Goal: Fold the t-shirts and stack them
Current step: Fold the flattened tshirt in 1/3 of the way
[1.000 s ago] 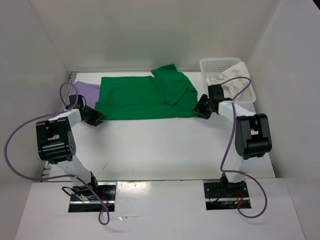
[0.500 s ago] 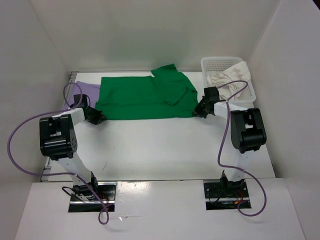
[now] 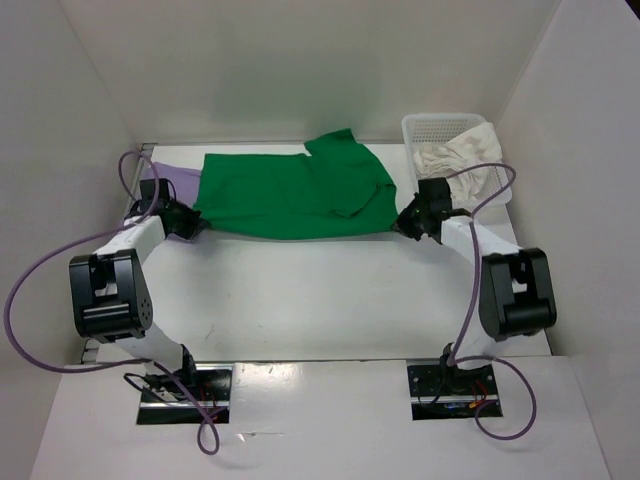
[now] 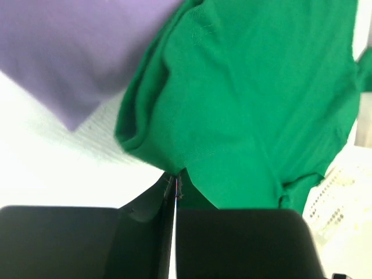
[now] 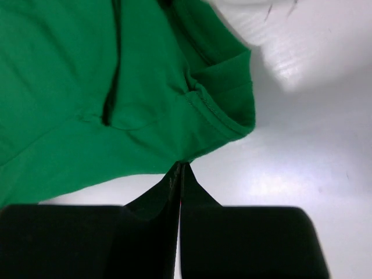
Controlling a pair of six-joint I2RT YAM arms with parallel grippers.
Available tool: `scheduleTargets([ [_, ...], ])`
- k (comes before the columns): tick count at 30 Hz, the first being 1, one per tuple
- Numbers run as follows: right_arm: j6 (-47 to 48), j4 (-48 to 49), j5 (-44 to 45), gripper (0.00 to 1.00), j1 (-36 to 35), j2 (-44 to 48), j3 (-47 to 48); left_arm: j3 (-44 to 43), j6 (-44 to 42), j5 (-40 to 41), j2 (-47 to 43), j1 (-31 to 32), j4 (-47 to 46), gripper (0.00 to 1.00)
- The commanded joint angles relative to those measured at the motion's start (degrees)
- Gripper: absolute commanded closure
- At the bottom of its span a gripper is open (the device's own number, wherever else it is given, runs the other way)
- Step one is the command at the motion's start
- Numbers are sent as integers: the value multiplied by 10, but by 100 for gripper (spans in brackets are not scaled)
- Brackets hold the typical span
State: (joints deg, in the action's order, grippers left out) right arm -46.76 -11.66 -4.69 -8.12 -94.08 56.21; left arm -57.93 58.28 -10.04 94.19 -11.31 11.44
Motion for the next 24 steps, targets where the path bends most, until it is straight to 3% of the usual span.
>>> scheduleTargets([
  [1,-3,-30,22,100,-6,86,-36,17,-34,-8,-44,1,18,100],
  [10,-8,-165,-12,100,9,263,-130,62,-91,-39,-178,1,151,100],
  [19,-34,-323,-96,99,30,400,-156,231,-105,-133,-264,-20,255,100],
  [20,-34,-332,-96,99,30,415,-146,239,-105,-146,-270,-20,256,98],
  [23,-21,-377,-96,90,30,427,-112,224,-98,-146,-278,-20,286,72],
  [24,-15,-389,-90,75,30,434,-105,216,-106,-146,-278,-27,295,57],
])
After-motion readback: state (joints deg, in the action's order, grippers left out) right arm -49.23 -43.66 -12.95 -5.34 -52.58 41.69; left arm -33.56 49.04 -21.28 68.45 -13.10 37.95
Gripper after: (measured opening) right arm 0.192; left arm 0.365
